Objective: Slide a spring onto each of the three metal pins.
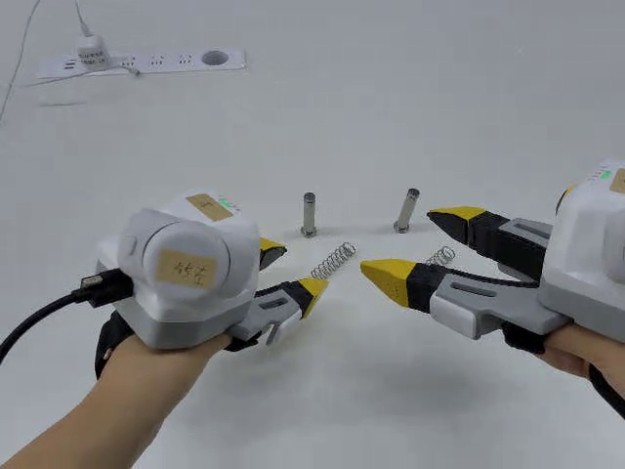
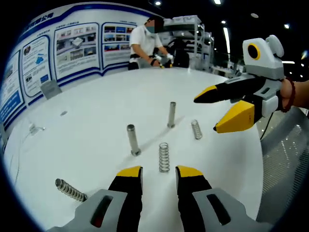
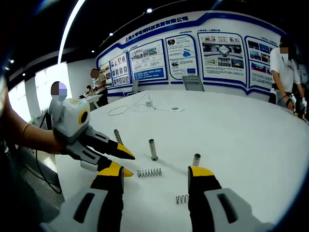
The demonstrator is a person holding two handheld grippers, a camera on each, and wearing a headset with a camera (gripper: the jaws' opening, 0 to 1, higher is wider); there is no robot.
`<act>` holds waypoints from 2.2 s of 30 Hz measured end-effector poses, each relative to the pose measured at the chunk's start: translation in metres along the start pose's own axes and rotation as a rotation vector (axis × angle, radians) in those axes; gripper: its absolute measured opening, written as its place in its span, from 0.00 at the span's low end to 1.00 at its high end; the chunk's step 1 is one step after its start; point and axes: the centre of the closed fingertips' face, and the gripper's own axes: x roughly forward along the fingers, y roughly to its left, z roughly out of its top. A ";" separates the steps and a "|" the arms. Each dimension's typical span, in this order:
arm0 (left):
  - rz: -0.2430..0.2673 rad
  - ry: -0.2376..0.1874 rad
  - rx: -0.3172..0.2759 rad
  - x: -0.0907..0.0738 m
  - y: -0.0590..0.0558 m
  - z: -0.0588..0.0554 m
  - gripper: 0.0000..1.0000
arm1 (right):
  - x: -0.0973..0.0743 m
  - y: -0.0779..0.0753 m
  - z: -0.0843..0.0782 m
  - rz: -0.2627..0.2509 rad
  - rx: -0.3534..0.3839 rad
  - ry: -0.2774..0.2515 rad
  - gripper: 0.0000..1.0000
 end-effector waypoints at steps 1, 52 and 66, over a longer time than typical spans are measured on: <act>-0.003 0.007 -0.003 0.002 0.000 -0.001 0.27 | 0.000 -0.001 -0.001 -0.003 0.003 -0.001 0.54; -0.041 -0.007 0.009 0.012 -0.003 0.002 0.10 | 0.004 -0.010 0.000 -0.046 0.066 0.004 0.48; -0.042 -0.101 -0.034 -0.020 -0.006 0.015 0.10 | 0.011 0.002 0.012 -0.009 0.170 -0.011 0.39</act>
